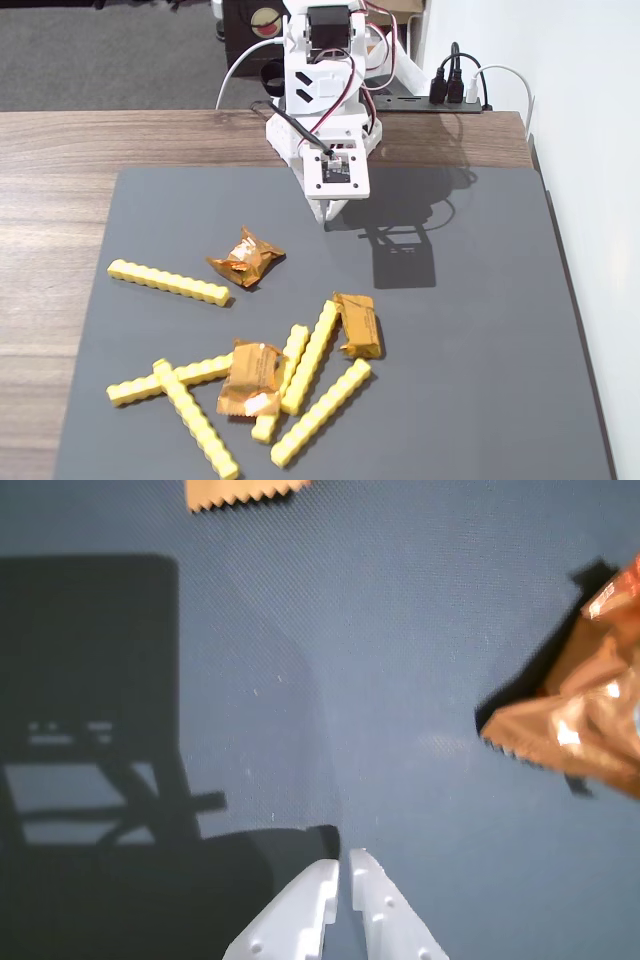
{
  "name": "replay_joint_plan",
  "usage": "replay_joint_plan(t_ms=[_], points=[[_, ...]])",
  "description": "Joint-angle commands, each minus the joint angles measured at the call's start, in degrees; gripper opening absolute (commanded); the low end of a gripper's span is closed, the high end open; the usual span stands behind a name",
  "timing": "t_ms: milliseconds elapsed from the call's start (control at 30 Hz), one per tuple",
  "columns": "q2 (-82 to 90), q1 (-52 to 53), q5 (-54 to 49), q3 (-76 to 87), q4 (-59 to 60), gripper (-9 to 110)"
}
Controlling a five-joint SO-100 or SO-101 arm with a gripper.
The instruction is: Grab a fry
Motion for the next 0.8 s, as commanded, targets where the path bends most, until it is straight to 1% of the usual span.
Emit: replay_joint_plan(t_ms=[0, 200, 433, 767], points=[[-5.01, 0.79, 1.93, -4.13, -0.26, 1], [-15.03, 2.81, 10.63, -10.99, -2.55, 1], [-27.16, 6.94, 19.34, -21.53, -2.29, 1], [-42.71, 15.29, 29.71, -39.29, 1.41, 1]])
